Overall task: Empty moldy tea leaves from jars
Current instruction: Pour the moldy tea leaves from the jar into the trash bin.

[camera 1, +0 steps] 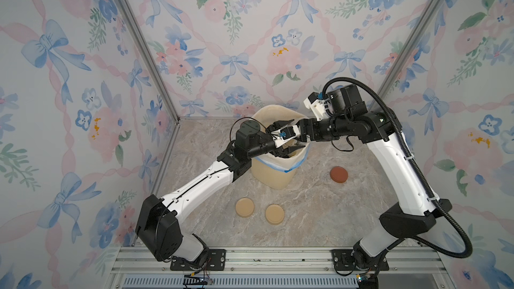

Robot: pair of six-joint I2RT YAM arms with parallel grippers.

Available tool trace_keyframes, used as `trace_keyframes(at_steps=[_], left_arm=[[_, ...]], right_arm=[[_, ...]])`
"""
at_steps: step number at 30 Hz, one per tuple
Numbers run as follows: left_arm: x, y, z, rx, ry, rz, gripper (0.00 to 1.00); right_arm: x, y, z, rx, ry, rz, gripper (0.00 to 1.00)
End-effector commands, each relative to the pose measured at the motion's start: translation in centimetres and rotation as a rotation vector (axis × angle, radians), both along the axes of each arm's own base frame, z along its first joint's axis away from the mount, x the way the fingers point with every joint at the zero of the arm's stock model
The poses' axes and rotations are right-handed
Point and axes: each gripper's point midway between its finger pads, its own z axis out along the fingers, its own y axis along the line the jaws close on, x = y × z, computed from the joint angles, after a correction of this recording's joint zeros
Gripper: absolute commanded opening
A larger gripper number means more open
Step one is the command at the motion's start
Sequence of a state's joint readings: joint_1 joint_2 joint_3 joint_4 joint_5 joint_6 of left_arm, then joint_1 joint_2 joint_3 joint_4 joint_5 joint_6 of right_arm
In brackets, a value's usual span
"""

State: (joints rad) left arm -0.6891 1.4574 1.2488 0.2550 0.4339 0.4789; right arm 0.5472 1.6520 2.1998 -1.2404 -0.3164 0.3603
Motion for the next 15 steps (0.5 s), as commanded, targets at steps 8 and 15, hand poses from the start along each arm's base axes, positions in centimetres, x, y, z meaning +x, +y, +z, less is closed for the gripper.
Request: trace_keyframes(at_steps=[8,15], left_arm=[[-1.94,0.60,3.66,-0.091,-0.084,-0.025,0.57],[-1.90,0.53,3.55,-0.096,-0.079,-0.030,0.67]], right_arm=[[0.38,-0.73,1.49,0.089,-0.041,-0.023,0.76],[0.13,-0.76,1.80,0.094,-0.047,-0.014,0.74]])
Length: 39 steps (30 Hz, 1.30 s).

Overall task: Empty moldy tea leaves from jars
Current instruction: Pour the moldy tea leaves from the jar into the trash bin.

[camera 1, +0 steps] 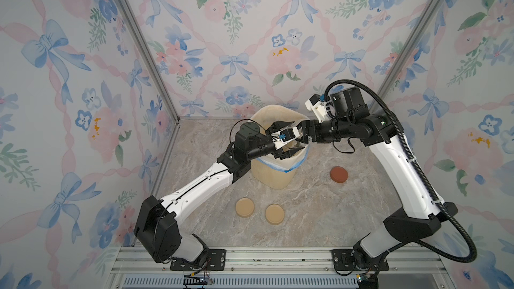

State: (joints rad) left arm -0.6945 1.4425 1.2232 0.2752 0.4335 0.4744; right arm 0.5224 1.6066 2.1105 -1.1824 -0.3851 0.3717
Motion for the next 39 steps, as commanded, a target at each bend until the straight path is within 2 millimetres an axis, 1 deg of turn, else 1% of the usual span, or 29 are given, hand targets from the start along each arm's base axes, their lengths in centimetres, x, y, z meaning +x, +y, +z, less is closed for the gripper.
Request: trace_keyframes(at_steps=[1,2,4,5,11,16,21,24,28,35,39], left_arm=[[-1.4,0.5,3.7,-0.089,-0.077,-0.022,0.81],[-1.3,0.5,3.7,-0.089,-0.077,-0.021,0.87],[-1.2,0.5,3.6,-0.088,-0.074,-0.012,0.96],[-1.1,0.6,3.6,-0.088,-0.075,-0.007,0.98],[-0.6,0.7,3.1,-0.069,-0.058,0.018,0.98],[-0.2,0.1,2.4,-0.043,-0.024,0.012,0.98],[0.2,-0.3,2.5,-0.034,-0.007,0.026,0.98],[0.5,-0.8,2.6,-0.020,0.007,0.041,0.98],[0.7,-1.6,2.2,0.003,0.028,0.045,0.98],[1.2,-1.6,1.8,0.008,0.052,0.074,0.98],[1.4,-1.6,2.0,0.004,0.055,0.087,0.98]], right_arm=[[0.5,-0.8,2.2,0.042,-0.073,-0.034,0.72],[0.5,-0.9,2.3,0.038,-0.079,-0.038,0.72],[0.6,-1.3,2.5,0.027,-0.094,-0.050,0.70],[0.7,-1.6,2.6,0.020,-0.101,-0.058,0.70],[1.0,-2.6,3.0,-0.019,-0.135,-0.096,0.68],[1.2,-2.3,3.1,-0.003,-0.134,-0.095,0.68],[1.1,-1.9,3.3,0.002,-0.143,-0.091,0.67],[1.1,-1.7,3.3,-0.002,-0.151,-0.090,0.67],[1.1,-1.5,3.6,0.012,-0.169,-0.094,0.67],[0.9,-1.2,3.4,0.014,-0.166,-0.084,0.66],[0.8,-1.1,3.2,0.010,-0.158,-0.080,0.66]])
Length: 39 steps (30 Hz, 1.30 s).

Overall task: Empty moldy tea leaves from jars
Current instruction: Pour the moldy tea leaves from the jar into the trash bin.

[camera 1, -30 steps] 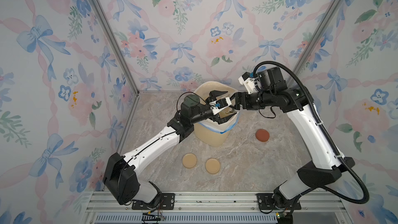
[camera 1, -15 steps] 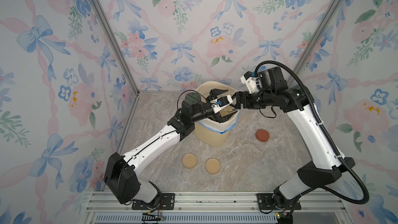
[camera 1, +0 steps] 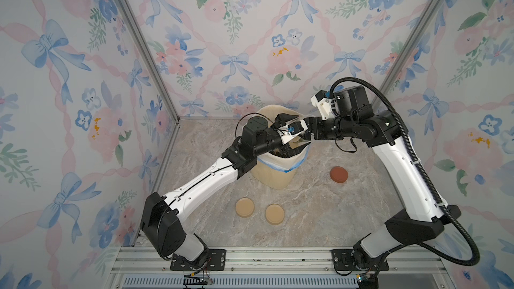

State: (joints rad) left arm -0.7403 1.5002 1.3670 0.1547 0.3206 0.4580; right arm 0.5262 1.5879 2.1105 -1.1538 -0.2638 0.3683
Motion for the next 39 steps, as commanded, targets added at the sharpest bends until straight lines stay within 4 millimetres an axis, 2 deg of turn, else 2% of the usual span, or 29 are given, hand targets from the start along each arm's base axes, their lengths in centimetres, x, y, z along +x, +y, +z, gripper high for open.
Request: trace_keyframes(at_steps=[1,9,11,14,16,18,21,29,31,39], left_arm=[[0.4,-0.1,0.6,-0.015,0.019,0.022,0.98],[0.3,-0.4,0.6,-0.016,0.020,0.017,0.98],[0.2,-0.5,0.4,-0.013,0.022,0.010,0.95],[0.2,-0.5,0.2,-0.007,0.020,0.009,0.83],[0.3,-0.5,0.0,0.000,0.014,0.010,0.71],[0.4,-0.4,0.1,0.002,0.006,0.015,0.68],[0.5,-0.5,0.2,0.005,-0.002,0.017,0.55],[0.7,-0.2,0.9,-0.018,-0.008,0.016,0.47],[0.6,0.0,1.2,-0.033,-0.009,0.015,0.44],[0.4,0.5,2.2,-0.114,0.015,-0.013,0.43]], right_arm=[[-0.5,0.4,2.3,0.053,-0.073,0.012,0.66],[-0.6,0.9,1.9,0.048,-0.061,0.025,0.66],[-0.6,1.0,1.9,0.050,-0.061,0.025,0.66],[-0.6,1.0,1.9,0.052,-0.060,0.026,0.66],[-0.7,1.0,2.1,0.055,-0.058,0.029,0.67],[-0.8,1.1,2.1,0.058,-0.053,0.033,0.67],[-1.0,1.3,2.0,0.060,-0.038,0.044,0.69],[-1.6,1.0,2.1,0.050,-0.039,0.057,0.89],[-1.6,0.9,2.0,0.043,-0.041,0.056,0.92],[-1.6,1.1,2.1,0.074,-0.061,0.055,0.96]])
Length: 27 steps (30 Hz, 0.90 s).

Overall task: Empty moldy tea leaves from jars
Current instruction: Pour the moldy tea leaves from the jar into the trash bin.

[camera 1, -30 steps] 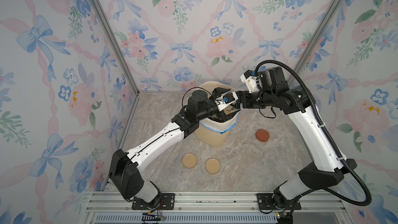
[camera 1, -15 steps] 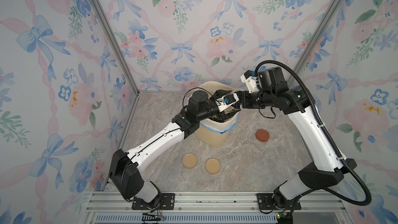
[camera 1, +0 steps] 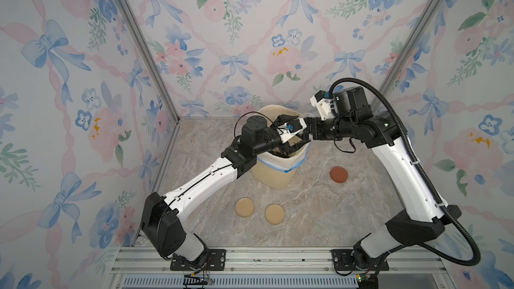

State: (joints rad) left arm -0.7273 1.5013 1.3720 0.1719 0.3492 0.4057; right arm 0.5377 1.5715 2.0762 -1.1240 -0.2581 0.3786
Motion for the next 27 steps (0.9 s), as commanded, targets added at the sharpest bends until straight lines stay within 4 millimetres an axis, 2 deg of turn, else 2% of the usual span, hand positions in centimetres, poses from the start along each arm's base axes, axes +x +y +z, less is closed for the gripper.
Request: trace_keyframes(at_steps=[1,5,11,18,23,27], left_arm=[[0.3,0.4,1.7,-0.079,-0.012,0.001,0.43],[0.5,0.6,1.7,-0.092,0.003,0.000,0.42],[0.9,1.1,1.7,-0.117,0.034,0.001,0.42],[2.3,2.3,2.2,-0.174,0.089,0.030,0.42],[3.2,3.2,2.6,-0.240,0.162,0.036,0.42],[4.0,4.3,2.5,-0.324,0.286,0.031,0.41]], right_arm=[[-1.4,0.7,2.2,0.068,-0.059,0.052,0.97],[-1.4,0.6,2.6,0.084,-0.084,0.051,1.00],[-1.4,0.7,3.2,0.127,-0.130,0.062,0.98],[-1.5,0.7,3.7,0.155,-0.162,0.070,0.98],[-1.7,0.4,4.2,0.169,-0.183,0.064,0.98],[-1.6,0.0,4.4,0.189,-0.205,0.048,0.98]])
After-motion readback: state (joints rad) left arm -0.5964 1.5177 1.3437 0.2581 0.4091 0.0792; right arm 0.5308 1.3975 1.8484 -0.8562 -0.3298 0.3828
